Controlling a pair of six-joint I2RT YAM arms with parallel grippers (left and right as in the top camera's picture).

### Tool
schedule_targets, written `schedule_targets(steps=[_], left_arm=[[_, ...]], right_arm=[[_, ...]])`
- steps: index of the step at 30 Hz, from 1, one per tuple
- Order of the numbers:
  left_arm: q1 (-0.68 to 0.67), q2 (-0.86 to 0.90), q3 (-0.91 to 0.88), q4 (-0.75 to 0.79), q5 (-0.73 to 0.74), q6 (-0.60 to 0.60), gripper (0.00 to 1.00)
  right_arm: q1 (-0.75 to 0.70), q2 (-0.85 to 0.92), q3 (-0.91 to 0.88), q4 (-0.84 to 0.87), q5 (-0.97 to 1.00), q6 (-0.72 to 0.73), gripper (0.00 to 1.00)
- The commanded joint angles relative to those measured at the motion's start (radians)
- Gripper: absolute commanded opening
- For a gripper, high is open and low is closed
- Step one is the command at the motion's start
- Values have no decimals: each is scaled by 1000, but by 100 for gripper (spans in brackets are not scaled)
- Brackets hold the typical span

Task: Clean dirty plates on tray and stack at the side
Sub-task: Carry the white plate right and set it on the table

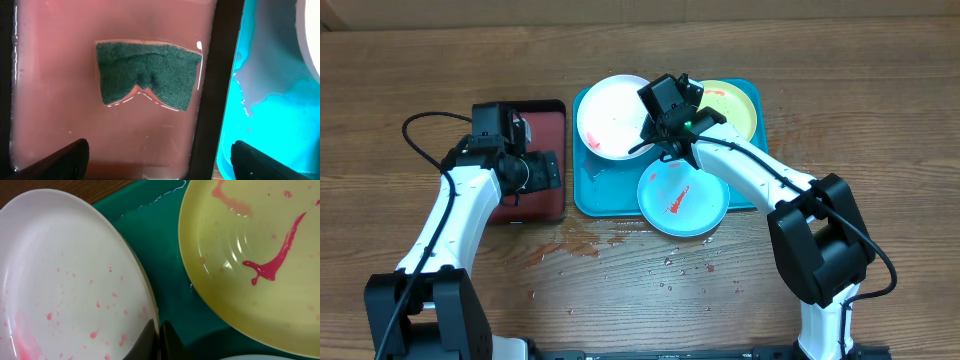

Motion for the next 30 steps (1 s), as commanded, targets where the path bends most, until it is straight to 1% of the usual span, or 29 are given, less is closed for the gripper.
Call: schedule_targets(steps=[1, 5, 8, 10, 14, 18, 21, 25, 30], left_arm=[[-8, 3, -5, -8, 5, -18, 91], [-8, 3, -5, -24, 5, -18, 91], [-8, 3, -5, -34, 5, -18, 94], [-8, 3, -5, -37, 5, -20, 95], [-8, 3, -5, -41, 18, -25, 95], [-8, 3, -5, -40, 32, -26, 97], [-8, 3, -5, -40, 32, -26, 98], [-7, 3, -5, -40, 32, -25, 100], [-7, 3, -5, -37, 41, -26, 100]], right_arm=[[4, -3, 6, 5, 8, -27, 4], [-10, -15, 24, -14, 8, -132, 4], [-55, -55, 53, -66, -2, -138, 4], [-111, -95, 69, -91, -51, -153, 4], [-279, -179, 72, -109, -196, -208, 4], [-487, -200, 72, -162, -298, -249, 4], [-640, -200, 54, -195, -306, -291, 4], [-788, -200, 24, -194, -306, -327, 4], [-889, -182, -21, -172, -297, -374, 4]])
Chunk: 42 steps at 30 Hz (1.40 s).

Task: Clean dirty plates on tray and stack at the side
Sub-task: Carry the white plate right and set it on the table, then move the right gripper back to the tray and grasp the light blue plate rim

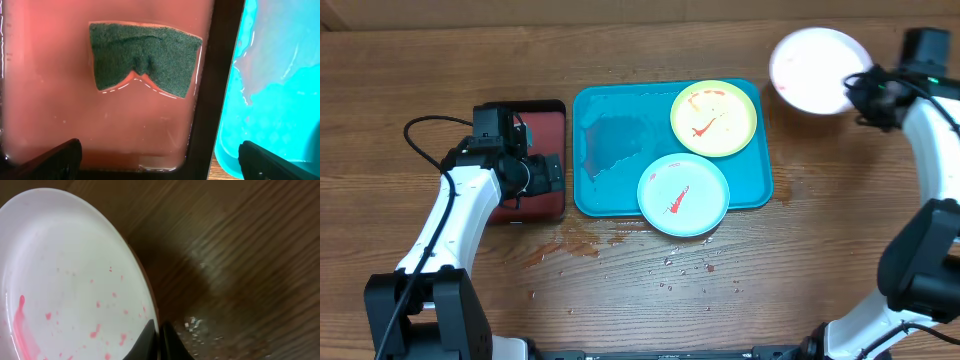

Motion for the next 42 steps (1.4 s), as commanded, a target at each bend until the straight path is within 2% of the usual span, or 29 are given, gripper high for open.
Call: schedule_targets(steps=[1, 8, 18, 19, 21, 25, 31, 36, 42], left_arm=[[-7, 3, -5, 6, 31, -17, 100], [-7, 3, -4, 7, 38, -25, 100], [-7, 3, -4, 8, 38, -25, 100], [-7, 3, -4, 8, 38, -24, 100], [-7, 3, -4, 7, 38, -25, 100], [-7, 2, -4, 0, 37, -24, 100], [-7, -24, 16, -13, 37, -12, 100], [-7, -87, 63, -39, 37, 11, 100], [-7, -193, 68, -58, 37, 34, 100]], right_arm=[[-27, 10, -39, 21, -8, -48, 4], [-45, 95, -71, 35, 10, -48, 4], [-46, 121, -71, -5, 124, -44, 4], [-46, 121, -71, -10, 126, -44, 10], [-46, 121, -71, -17, 125, -43, 33], [-45, 119, -59, -58, 113, -43, 50], [-42, 61, 5, -158, 103, -45, 50], [-23, -65, 17, -199, -2, -48, 53], [85, -148, 17, -307, -74, -122, 60]])
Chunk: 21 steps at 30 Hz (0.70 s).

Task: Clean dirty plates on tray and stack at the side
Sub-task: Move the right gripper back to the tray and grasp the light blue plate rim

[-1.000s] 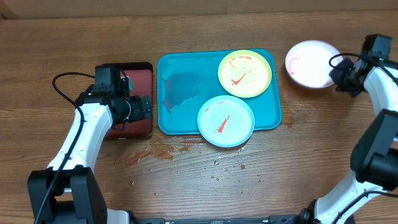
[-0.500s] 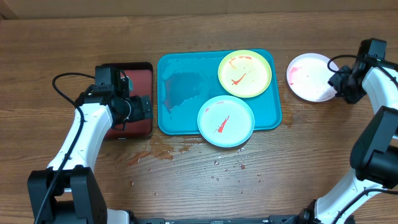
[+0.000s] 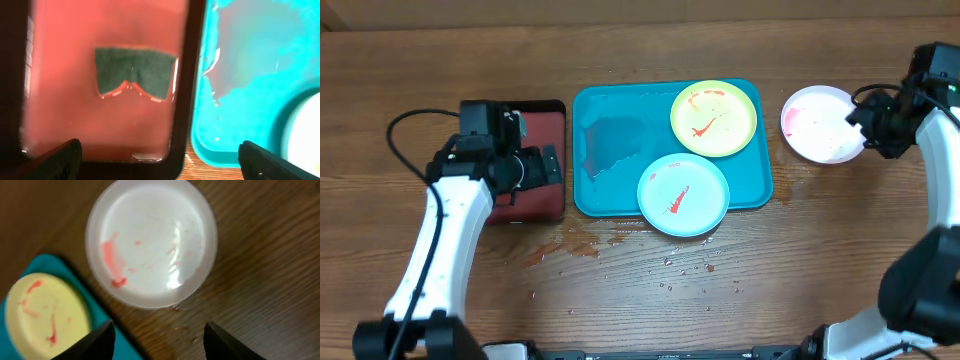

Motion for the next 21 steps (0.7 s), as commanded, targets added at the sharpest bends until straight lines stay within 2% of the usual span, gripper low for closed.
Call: schedule_targets(steps=[1, 6, 9, 11, 16, 21], left_arm=[[-7, -79, 27, -15, 11, 35, 100], [-7, -140, 27, -50, 11, 35, 100], [-7, -157, 27, -70, 11, 55, 100], [-7, -161, 27, -82, 11, 61, 100], [-7, -161, 27, -88, 11, 62, 100], [-7, -161, 27, -87, 11, 65, 100]], right_arm=[[93, -36, 26, -51, -54, -63, 61], [268, -35, -21, -79, -54, -80, 67], [367, -35, -74, -58, -53, -80, 81], [422, -35, -116, -31, -52, -80, 98], [513, -34, -220, 46, -51, -71, 100], [539, -33, -296, 107, -47, -72, 99]])
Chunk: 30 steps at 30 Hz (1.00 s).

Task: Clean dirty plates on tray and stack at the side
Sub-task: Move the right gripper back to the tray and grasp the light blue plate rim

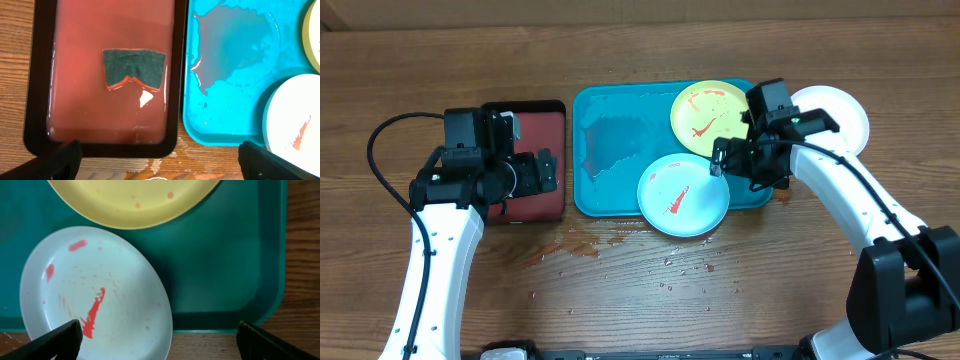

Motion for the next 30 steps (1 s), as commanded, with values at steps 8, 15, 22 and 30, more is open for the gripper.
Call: schedule_targets(steps=[8, 15, 22, 30], left_arm=[[-7, -18, 21, 1, 11, 26, 100], [-7, -18, 21, 0, 12, 25, 100], [-7, -18, 21, -1, 12, 22, 100], [-7, -18, 21, -1, 11, 22, 100]], right_arm=[[6, 36, -114, 143, 1, 0, 63], [14, 99, -116, 179, -3, -4, 44], [14, 141, -120, 189, -3, -4, 34], [14, 147, -122, 194, -61, -30, 15]])
